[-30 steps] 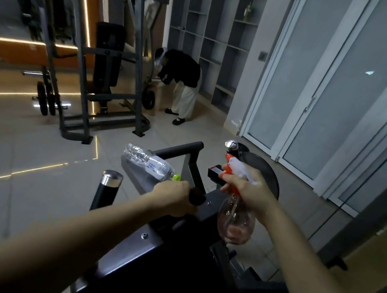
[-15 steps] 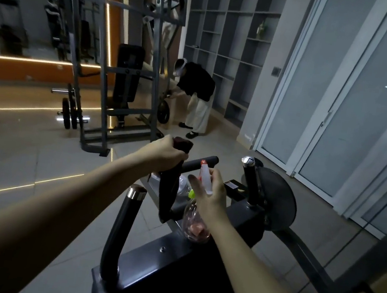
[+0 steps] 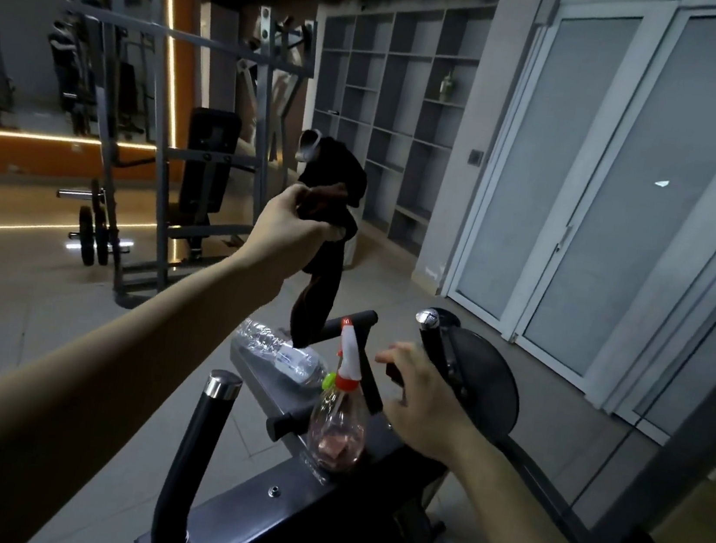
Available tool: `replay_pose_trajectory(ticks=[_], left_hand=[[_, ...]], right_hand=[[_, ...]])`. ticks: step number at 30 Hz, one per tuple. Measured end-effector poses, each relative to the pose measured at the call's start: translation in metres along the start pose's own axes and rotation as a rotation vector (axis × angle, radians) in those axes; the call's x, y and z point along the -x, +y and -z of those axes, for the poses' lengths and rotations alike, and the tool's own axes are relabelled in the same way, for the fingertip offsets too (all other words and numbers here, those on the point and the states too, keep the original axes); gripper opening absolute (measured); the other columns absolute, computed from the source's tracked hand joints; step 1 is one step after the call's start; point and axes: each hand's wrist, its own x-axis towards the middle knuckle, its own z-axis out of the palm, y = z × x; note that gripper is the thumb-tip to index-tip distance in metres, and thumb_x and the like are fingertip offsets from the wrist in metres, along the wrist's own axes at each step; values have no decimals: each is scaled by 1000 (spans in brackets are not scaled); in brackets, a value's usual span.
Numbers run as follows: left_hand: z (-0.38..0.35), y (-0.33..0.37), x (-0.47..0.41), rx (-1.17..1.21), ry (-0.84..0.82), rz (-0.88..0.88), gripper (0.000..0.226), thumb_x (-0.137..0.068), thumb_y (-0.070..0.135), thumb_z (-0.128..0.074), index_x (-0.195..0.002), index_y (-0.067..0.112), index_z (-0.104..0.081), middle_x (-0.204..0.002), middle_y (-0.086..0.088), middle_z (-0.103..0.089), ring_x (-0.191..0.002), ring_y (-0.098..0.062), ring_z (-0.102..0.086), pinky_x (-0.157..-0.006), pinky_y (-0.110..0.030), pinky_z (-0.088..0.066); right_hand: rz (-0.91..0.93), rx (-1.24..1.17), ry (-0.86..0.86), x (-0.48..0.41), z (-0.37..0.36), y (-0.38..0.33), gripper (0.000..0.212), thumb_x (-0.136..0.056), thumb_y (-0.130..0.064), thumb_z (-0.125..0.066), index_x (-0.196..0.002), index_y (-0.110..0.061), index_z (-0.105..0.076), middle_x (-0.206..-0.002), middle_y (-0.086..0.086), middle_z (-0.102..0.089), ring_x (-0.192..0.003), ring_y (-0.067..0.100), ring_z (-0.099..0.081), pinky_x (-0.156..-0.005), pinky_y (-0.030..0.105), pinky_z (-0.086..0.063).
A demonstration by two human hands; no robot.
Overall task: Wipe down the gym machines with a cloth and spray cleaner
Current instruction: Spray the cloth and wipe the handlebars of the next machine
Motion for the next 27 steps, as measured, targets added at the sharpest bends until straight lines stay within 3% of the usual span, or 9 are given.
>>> replay_pose_trajectory(ticks=[3,6,8,11,14,17,20,24,27], left_hand=[[-22,19,-2,87,-71,1,46,-83,-1,-75,-124,15,-61,-114,-12,-70,-104,-26,-70,-91,-40,-59],[-53,32,0,193,-217,35,52,-83,-5,-73,-131,11,-59,-118,-19,-69,-105,-32,-71,-88,-39,-61],[-69,37,1,199,-286,33,50,-84,-6,-72,-130,7,-57,-115,-21,-68,-101,-33,-72,-84,-39,-62],[-82,38,-1,216,-363,56,38,-85,-8,-72,-114,15,-62,-100,-12,-69,-86,-24,-73,-75,-34,-63],[-82,29,-9,239,-512,121,32,-87,-1,-75,-111,17,-65,-99,-11,-73,-84,-22,-75,-73,-31,-63],[-81,10,-18,108,-624,231,36,-88,23,-78,-117,4,-68,-98,-12,-74,-83,-23,-73,-70,-28,-61],[-91,-17,-29,-40,-495,308,19,-94,20,-72,-105,5,-70,-94,-12,-70,-83,-21,-68,-69,-29,-55],[-112,-42,-39,-60,-227,293,6,-97,6,-64,-101,5,-67,-98,-18,-66,-88,-27,-68,-63,-33,-60],[-125,-50,-48,-39,-66,202,3,-95,7,-64,-98,9,-65,-101,-18,-70,-88,-29,-70,-80,-43,-62]], right_hand=[[9,-193,293,-3,31,-13,37,-97,-17,-60,-133,-15,-51,-132,3,-51,-117,11,-57,-95,35,-55],[-92,-547,365,-10,60,-30,49,-99,-29,-60,-142,-18,-40,-130,3,-55,-115,13,-60,-85,16,-51],[-170,-699,333,-14,76,-35,46,-98,-27,-64,-138,-20,-45,-121,1,-64,-111,17,-64,-86,22,-51],[-216,-727,381,-11,99,-30,14,-93,-8,-66,-105,-14,-70,-93,2,-76,-91,17,-73,-76,25,-56],[-283,-777,495,-7,125,-13,13,-92,2,-63,-92,-9,-71,-80,4,-74,-75,17,-71,-65,23,-55],[-350,-905,594,-4,148,3,12,-88,3,-63,-92,-7,-69,-79,10,-72,-71,22,-70,-63,28,-56],[-367,-879,605,-3,157,13,15,-84,2,-68,-88,-12,-65,-80,11,-69,-73,23,-68,-68,32,-56],[-412,-860,695,-8,157,24,15,-83,-1,-68,-87,-14,-61,-78,10,-65,-69,23,-64,-59,28,-54],[-412,-881,760,-13,157,33,15,-82,-4,-68,-83,-16,-61,-77,8,-64,-71,23,-62,-63,31,-53]])
